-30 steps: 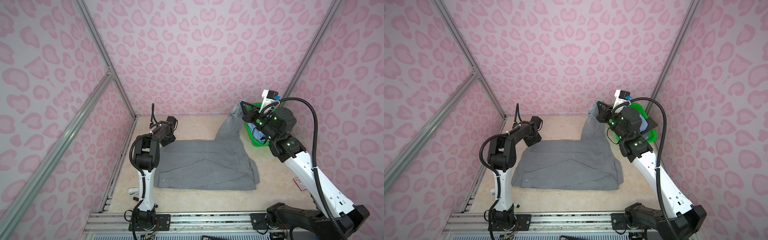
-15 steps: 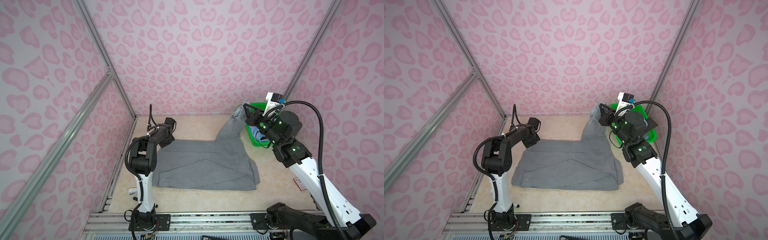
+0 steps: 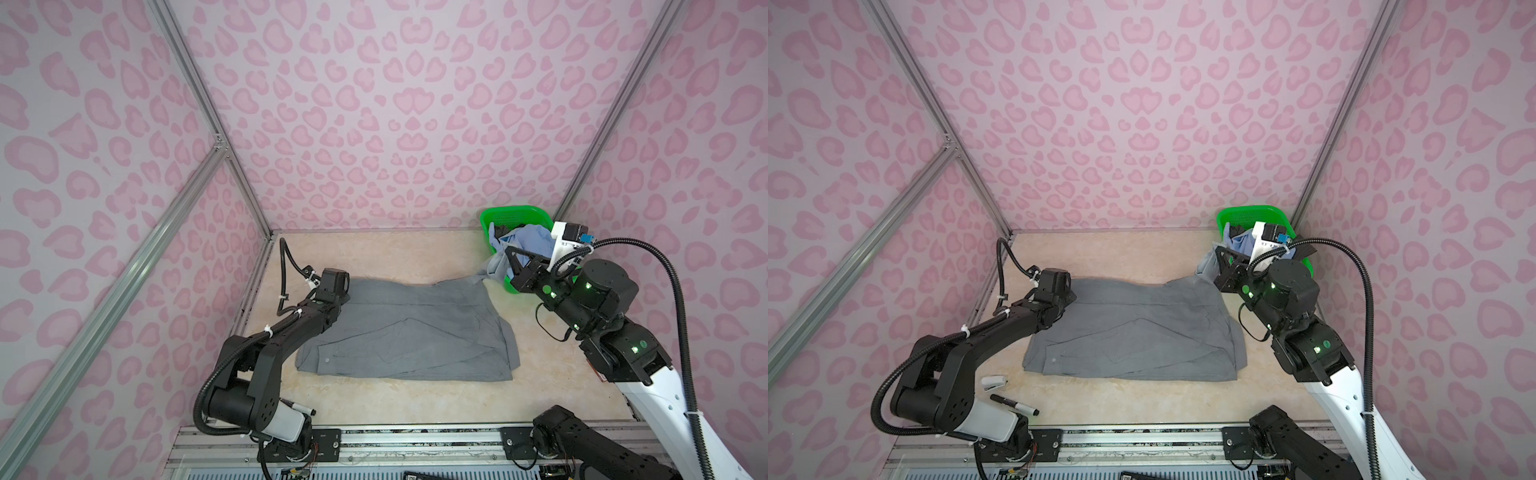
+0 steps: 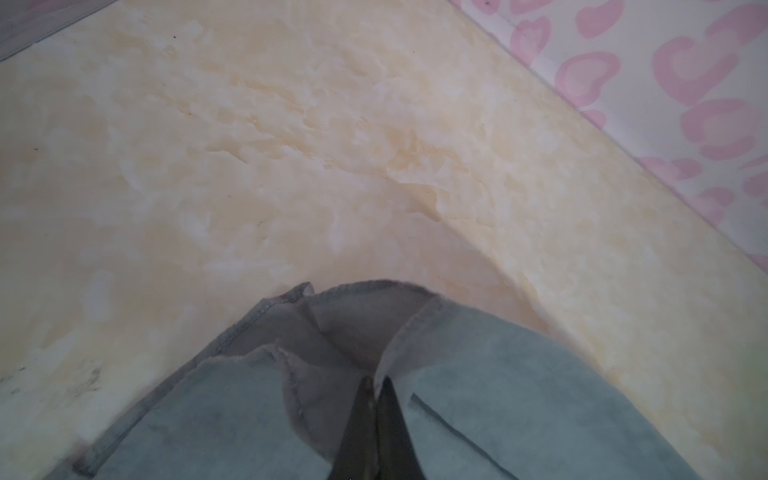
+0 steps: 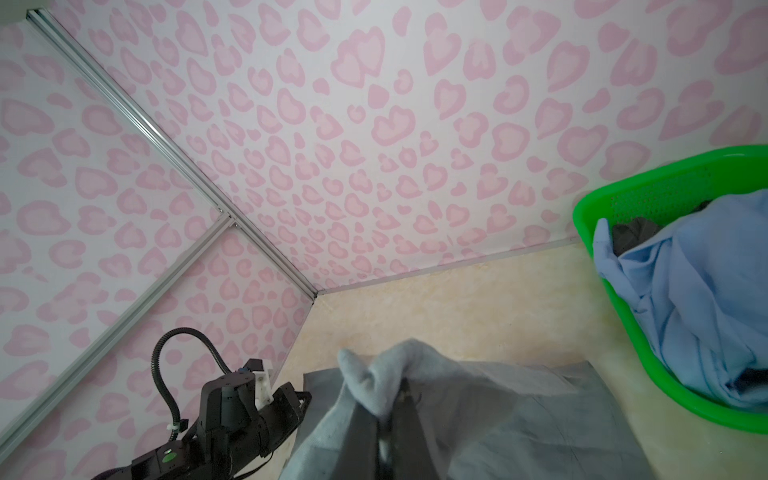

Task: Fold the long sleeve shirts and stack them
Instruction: 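Pull the sleeve toward the robot with the right gripper while the left holds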

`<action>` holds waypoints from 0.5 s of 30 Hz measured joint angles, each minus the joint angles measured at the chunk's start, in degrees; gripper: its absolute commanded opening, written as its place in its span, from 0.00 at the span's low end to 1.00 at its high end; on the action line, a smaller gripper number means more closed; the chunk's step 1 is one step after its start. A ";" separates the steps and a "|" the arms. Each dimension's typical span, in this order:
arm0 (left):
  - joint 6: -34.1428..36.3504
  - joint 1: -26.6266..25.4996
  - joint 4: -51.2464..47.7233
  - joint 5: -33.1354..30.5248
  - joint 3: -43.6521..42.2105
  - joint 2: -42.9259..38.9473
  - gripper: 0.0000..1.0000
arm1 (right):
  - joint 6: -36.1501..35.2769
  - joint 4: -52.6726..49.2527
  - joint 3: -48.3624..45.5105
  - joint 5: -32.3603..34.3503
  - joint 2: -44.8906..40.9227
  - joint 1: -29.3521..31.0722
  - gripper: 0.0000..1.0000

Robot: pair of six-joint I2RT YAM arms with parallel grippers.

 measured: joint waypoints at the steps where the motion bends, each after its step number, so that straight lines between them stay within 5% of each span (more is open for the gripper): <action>1: -0.57 -0.13 1.25 -0.31 -2.03 -1.86 0.03 | 0.04 -2.10 -0.76 0.70 -1.44 0.87 0.00; 13: -5.22 -0.83 5.73 -1.81 -17.79 -14.03 0.04 | 6.10 -21.97 -8.63 4.42 -15.08 3.08 0.00; 15: -5.25 -0.83 5.73 -1.81 -18.14 -14.05 0.18 | 7.30 -23.71 -9.44 4.76 -16.65 3.10 0.00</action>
